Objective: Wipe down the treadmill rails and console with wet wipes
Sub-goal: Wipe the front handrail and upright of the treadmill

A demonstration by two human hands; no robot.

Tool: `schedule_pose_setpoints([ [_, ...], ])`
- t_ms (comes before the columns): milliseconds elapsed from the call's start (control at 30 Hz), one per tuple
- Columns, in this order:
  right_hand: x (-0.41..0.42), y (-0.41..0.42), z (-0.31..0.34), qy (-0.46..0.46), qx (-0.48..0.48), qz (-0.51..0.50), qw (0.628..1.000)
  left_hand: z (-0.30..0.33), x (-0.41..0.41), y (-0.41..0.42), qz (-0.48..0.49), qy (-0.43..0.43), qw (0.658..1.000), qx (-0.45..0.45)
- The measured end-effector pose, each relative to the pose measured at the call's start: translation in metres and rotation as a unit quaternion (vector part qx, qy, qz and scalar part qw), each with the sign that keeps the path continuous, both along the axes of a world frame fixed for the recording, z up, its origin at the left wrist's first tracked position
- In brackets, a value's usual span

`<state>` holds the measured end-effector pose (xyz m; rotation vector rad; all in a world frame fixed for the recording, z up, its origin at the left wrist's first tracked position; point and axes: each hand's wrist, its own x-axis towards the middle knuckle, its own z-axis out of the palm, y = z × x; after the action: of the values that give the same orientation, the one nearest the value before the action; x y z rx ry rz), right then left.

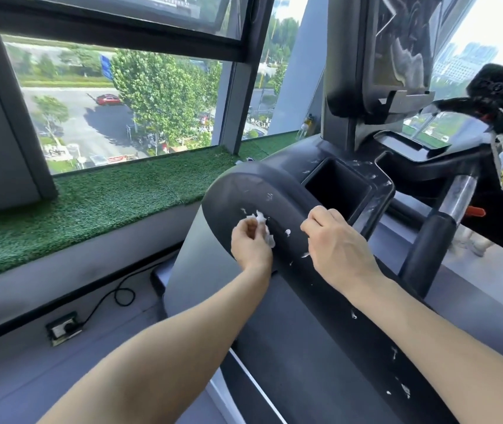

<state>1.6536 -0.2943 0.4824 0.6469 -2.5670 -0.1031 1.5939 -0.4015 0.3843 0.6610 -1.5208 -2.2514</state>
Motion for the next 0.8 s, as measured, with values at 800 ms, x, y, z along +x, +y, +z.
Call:
schedule_pose_setpoints([
  [800, 0.001, -0.002, -0.006, 0.034, -0.01, -0.024, 0.999, 0.009, -0.016, -0.025, 0.018, -0.006, 1.0, 0.001],
])
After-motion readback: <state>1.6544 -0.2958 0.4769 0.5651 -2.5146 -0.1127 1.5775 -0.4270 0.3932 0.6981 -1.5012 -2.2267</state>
